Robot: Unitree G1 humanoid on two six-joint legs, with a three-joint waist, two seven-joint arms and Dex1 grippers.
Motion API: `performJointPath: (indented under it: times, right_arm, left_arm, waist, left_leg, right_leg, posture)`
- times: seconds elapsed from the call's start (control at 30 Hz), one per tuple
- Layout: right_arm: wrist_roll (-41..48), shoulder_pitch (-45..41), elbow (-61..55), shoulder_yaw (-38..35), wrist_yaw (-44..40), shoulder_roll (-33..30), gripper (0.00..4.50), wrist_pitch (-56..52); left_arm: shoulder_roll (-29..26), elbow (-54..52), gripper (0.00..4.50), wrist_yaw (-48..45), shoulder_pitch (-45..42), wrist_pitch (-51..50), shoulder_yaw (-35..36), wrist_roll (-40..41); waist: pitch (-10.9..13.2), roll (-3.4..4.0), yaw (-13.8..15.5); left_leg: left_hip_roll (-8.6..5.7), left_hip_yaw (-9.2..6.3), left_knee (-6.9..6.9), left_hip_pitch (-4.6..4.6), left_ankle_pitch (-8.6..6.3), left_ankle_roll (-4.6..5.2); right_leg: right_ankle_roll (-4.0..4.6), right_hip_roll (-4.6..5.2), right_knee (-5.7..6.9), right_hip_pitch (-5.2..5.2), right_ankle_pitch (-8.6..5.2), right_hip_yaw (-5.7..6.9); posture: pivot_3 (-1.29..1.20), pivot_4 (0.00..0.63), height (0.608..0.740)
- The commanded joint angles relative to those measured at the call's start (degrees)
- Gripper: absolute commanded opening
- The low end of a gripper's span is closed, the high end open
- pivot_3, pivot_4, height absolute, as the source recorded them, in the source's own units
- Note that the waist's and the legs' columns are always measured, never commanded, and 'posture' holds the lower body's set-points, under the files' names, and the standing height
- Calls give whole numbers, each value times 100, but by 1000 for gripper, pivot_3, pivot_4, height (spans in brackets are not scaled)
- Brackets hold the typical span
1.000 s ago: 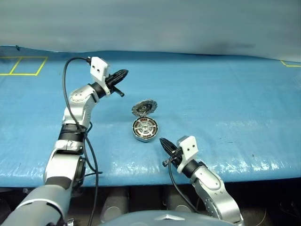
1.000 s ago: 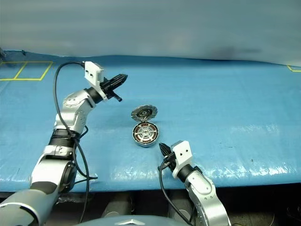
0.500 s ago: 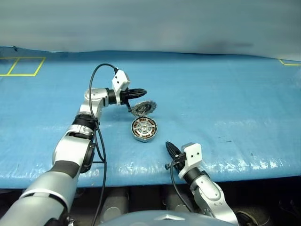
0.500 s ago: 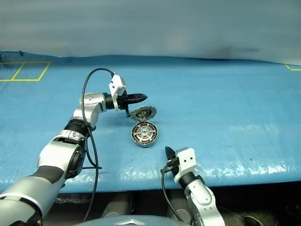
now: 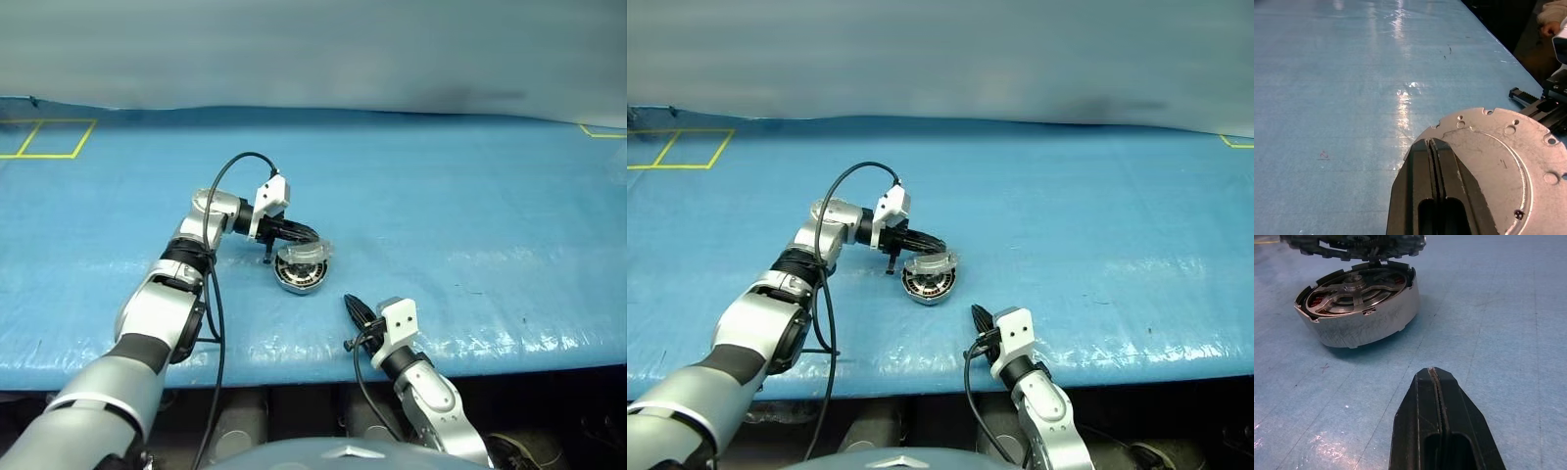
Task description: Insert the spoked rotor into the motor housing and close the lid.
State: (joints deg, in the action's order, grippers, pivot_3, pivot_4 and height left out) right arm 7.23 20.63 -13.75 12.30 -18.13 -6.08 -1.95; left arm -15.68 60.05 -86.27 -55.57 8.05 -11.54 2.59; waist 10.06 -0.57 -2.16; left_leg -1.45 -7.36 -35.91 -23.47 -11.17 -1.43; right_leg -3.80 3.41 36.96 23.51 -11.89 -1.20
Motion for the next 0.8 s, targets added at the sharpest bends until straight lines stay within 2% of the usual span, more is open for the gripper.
performJointPath:
  times: [0.03,0.4,0.67,0.77,0.8]
  right_arm:
    - [-42,64,-194,146,118,77,0,-115]
    - [158,-26,-1172,100,486,173,0,-1127]
    - [74,-877,-2088,-236,1137,323,0,-2224]
    - [-23,-1222,-2229,-175,1167,208,557,-2607]
    - [-33,-1327,-2265,-142,1155,176,947,-2733]
  left_arm:
    - [26,-284,36,-215,155,66,-128,-86]
    - [-286,-1076,36,-404,792,-191,-314,-120]
    - [-316,-2286,36,441,1240,-479,85,218]
    - [-234,-3287,0,1002,1649,-741,343,516]
    - [-217,-3672,0,1190,1830,-853,418,617]
  waist:
    - [0,0,-3]
    - [-3,4,2]
    - [-5,5,11]
    - [-4,5,5]
    - [-4,5,2]
  left_leg:
    - [0,0,0,0,0,0]
    - [1,-6,-3,0,0,0]
    - [1,-8,-5,0,2,2]
    - [0,-10,-4,-4,2,2]
    - [-1,-10,-3,-6,2,2]
  right_leg:
    - [0,0,0,1,0,0]
    - [3,-1,4,0,0,0]
    - [2,-1,9,1,0,0]
    - [1,-1,7,4,2,0]
    - [-1,0,5,6,3,-1]
  posture:
    - [0,150,740]
    - [0,150,740]
    - [0,150,740]
    - [0,150,740]
    - [0,150,740]
